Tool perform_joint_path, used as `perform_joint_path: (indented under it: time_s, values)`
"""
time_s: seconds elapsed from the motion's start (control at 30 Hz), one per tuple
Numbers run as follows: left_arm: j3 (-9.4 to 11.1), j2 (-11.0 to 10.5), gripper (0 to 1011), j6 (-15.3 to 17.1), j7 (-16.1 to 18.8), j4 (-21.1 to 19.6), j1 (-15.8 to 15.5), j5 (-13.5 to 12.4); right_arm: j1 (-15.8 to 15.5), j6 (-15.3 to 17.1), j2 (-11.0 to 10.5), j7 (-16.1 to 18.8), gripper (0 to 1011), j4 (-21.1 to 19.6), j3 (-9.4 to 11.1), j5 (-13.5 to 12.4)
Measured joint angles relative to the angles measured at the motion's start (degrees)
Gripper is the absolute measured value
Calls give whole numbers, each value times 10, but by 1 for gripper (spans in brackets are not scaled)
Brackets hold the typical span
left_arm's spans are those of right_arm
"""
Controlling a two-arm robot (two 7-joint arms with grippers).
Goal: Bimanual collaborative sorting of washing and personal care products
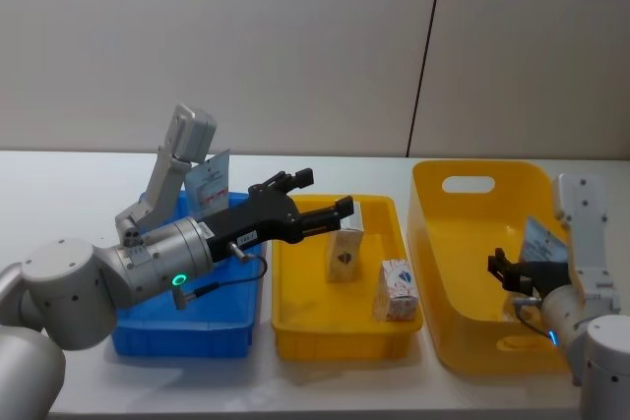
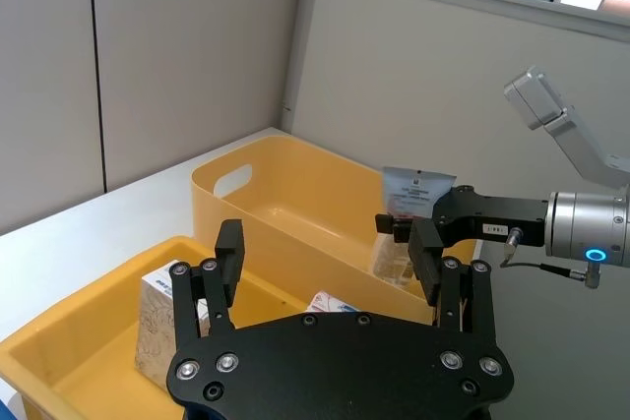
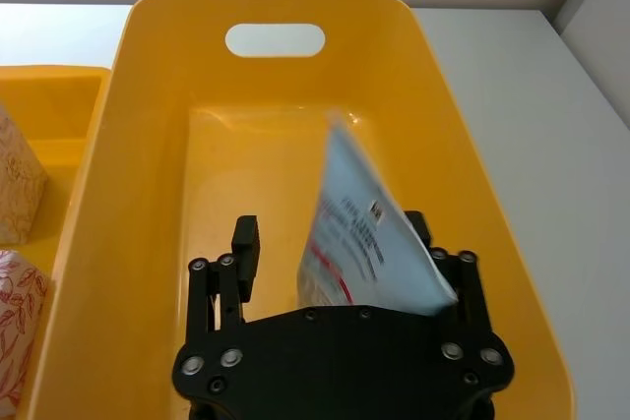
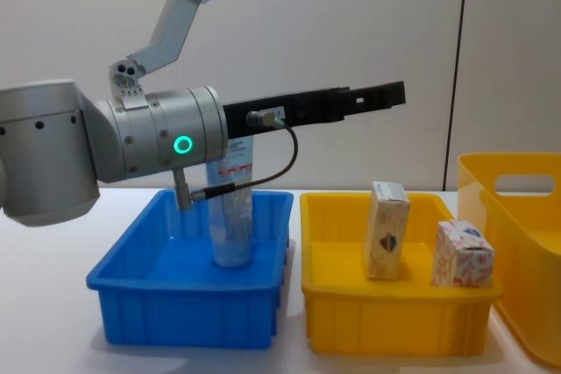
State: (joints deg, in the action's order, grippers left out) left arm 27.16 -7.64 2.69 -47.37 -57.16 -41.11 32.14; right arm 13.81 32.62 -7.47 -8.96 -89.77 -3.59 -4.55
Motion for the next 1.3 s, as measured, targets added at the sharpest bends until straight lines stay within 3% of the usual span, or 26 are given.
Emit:
perform_joint_path:
  time_s: [0.2, 0.5, 0.97, 1.3]
  values:
    - [0, 0, 1001, 0, 0, 0, 0, 0, 0, 2, 0, 0, 1003, 0, 0, 0]
    - [0, 0, 1001, 0, 0, 0, 0, 0, -1, -2, 2, 1, 1003, -3, 2, 0]
    - [0, 0, 1001, 0, 0, 0, 0, 0, -6, -53, 11, 16, 1003, -37, 14, -12]
    - [0, 0, 1001, 0, 0, 0, 0, 0, -13, -107, 21, 35, 1004, -77, 29, -30]
